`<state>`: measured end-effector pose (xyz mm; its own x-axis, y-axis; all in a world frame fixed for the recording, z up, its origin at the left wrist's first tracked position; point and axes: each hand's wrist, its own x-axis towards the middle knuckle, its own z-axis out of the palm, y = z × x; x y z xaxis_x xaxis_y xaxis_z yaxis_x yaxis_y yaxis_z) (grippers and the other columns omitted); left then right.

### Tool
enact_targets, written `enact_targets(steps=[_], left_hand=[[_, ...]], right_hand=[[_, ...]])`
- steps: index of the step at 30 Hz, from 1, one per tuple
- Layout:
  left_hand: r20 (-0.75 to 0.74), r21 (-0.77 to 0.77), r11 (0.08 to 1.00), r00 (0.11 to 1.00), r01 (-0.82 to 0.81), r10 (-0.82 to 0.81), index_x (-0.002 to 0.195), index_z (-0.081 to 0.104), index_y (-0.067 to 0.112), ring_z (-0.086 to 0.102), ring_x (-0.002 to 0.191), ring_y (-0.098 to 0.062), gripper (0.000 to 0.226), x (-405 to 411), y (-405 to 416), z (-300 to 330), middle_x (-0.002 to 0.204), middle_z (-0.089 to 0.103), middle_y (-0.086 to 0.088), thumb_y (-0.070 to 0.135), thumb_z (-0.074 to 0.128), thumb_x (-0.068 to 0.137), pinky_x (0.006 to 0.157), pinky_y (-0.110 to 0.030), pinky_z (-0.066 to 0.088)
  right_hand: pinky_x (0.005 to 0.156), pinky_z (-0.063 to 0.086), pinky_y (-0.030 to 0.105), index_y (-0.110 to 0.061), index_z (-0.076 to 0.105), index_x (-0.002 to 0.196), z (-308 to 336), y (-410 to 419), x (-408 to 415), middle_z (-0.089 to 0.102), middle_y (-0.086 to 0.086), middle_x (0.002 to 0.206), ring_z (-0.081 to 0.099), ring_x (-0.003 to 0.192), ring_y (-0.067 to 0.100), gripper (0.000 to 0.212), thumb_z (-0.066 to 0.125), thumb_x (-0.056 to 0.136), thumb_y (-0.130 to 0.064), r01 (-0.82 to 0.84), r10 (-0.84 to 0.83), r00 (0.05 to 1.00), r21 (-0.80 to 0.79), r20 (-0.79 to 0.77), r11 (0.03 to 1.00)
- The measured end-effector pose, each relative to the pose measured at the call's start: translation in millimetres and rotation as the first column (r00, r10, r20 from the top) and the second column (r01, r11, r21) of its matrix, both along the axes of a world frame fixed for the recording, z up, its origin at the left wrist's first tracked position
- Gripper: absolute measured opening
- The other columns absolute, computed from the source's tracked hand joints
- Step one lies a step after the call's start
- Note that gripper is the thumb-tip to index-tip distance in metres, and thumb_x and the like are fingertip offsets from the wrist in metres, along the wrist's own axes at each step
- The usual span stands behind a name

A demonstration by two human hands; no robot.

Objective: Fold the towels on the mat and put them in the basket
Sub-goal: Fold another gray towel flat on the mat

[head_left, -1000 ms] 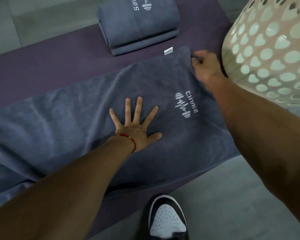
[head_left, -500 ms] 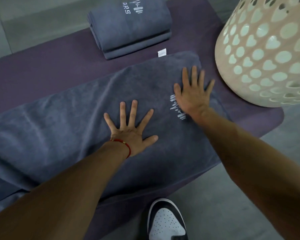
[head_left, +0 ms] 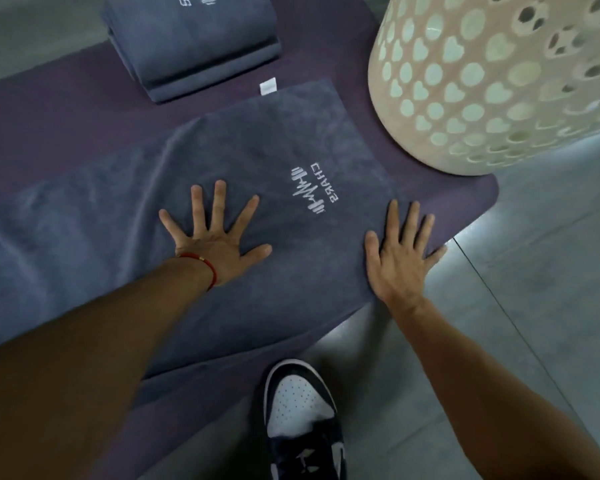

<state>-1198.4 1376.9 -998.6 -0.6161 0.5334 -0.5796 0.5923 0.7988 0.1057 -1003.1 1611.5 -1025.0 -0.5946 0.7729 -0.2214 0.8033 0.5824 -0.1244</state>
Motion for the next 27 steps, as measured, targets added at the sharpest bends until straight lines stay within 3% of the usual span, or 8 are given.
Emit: enact_targets(steps=[7, 10, 13, 15, 17, 19, 23, 27], left_hand=[[-0.193, -0.043, 0.962, 0.943, 0.268, -0.271, 0.155, -0.006, 0.039, -0.005, 0.151, -0.031, 0.079, 36, -83, 57, 0.164, -0.015, -0.006, 0.05, 0.043, 0.094, 0.111, -0.066, 0.018], [-0.221, -0.081, 0.905, 0.878, 0.418, -0.425, 0.15, 0.036, 0.031, 0.036, 0.141, -0.034, 0.081, 55, -184, 95, 0.157, 0.03, -0.018, 0.038, 0.068, 0.076, 0.101, -0.056, 0.042], [-0.125, -0.206, 0.887, 0.888, 0.414, -0.444, 0.153, 0.028, 0.03, 0.033, 0.142, -0.034, 0.078, 69, -297, 139, 0.157, 0.027, -0.018, 0.031, 0.059, 0.081, 0.105, -0.052, 0.038], [-0.006, -0.294, 0.914, 0.956, 0.279, -0.294, 0.156, 0.007, 0.033, 0.02, 0.146, -0.031, 0.079, 85, -366, 161, 0.161, 0.012, -0.011, 0.028, 0.049, 0.089, 0.112, -0.048, 0.028], [-0.002, -0.367, 0.922, 0.991, 0.121, -0.131, 0.156, 0.006, 0.035, 0.02, 0.144, -0.03, 0.08, 103, -414, 175, 0.162, 0.01, -0.008, 0.03, 0.052, 0.09, 0.112, -0.044, 0.028], [0.032, -0.379, 0.924, 0.998, -0.046, 0.063, 0.156, 0.015, 0.031, 0.023, 0.143, -0.029, 0.075, 115, -438, 177, 0.16, 0.017, -0.006, 0.032, 0.055, 0.092, 0.11, -0.043, 0.03], [0.108, -0.291, 0.909, 0.934, -0.297, 0.34, 0.147, 0.04, 0.02, 0.04, 0.137, -0.028, 0.057, 114, -453, 152, 0.149, 0.043, -0.009, 0.028, 0.054, 0.093, 0.112, -0.034, 0.032], [0.011, -0.18, 0.874, 0.888, -0.451, 0.46, 0.145, 0.039, 0.012, 0.04, 0.134, -0.034, 0.064, 105, -474, 100, 0.144, 0.041, -0.015, 0.031, 0.06, 0.088, 0.112, -0.04, 0.035]], right_hand=[[0.109, -0.002, 0.079, -0.032, -0.001, 0.159, 18, 8, -4, -0.007, 0.01, 0.167, -0.007, 0.152, 0.042, 0.082, 0.008, 0.088, -0.07, -0.031, 0.054, 0.98, -0.119, 0.193, 0.992], [0.109, 0.002, 0.078, -0.033, 0.001, 0.159, 60, 6, -23, -0.009, 0.012, 0.167, -0.007, 0.15, 0.048, 0.084, 0.008, 0.088, -0.078, -0.037, 0.075, 0.919, -0.104, 0.388, 0.994], [0.099, 0.024, 0.083, -0.035, 0.001, 0.159, 107, -36, -56, 0.023, 0.028, 0.16, 0.025, 0.137, 0.064, 0.063, 0.021, 0.103, -0.057, -0.394, 0.434, 0.878, -0.209, 0.203, 0.895], [0.102, 0.038, 0.071, -0.032, 0.004, 0.16, 132, -83, -81, 0.047, 0.024, 0.148, 0.046, 0.129, 0.056, 0.063, 0.008, 0.103, -0.059, -0.736, 0.77, 0.608, -0.225, 0.194, 0.638], [0.124, 0.016, 0.041, -0.031, 0.014, 0.159, 185, -152, -99, 0.03, -0.001, 0.162, 0.028, 0.149, 0.026, 0.102, 0.002, 0.074, -0.086, -0.754, 0.834, 0.48, -0.357, 0.273, 0.551], [0.124, 0.009, 0.029, -0.034, 0.017, 0.158, 224, -218, -104, 0.021, -0.011, 0.163, 0.021, 0.151, 0.013, 0.112, 0.001, 0.064, -0.092, -0.781, 0.914, 0.239, -0.494, 0.327, 0.381], [0.12, 0.018, 0.024, -0.036, 0.015, 0.158, 243, -318, -89, 0.021, -0.01, 0.164, 0.025, 0.149, 0.01, 0.066, 0.03, 0.099, -0.063, -0.843, 0.948, -0.199, -0.536, 0.247, -0.038], [0.124, 0.015, 0.044, -0.036, 0.006, 0.16, 180, -403, -103, -0.003, -0.002, 0.168, 0.006, 0.155, 0.023, 0.065, 0.04, 0.104, -0.038, -0.873, 0.928, -0.273, -0.471, 0.252, -0.128]])
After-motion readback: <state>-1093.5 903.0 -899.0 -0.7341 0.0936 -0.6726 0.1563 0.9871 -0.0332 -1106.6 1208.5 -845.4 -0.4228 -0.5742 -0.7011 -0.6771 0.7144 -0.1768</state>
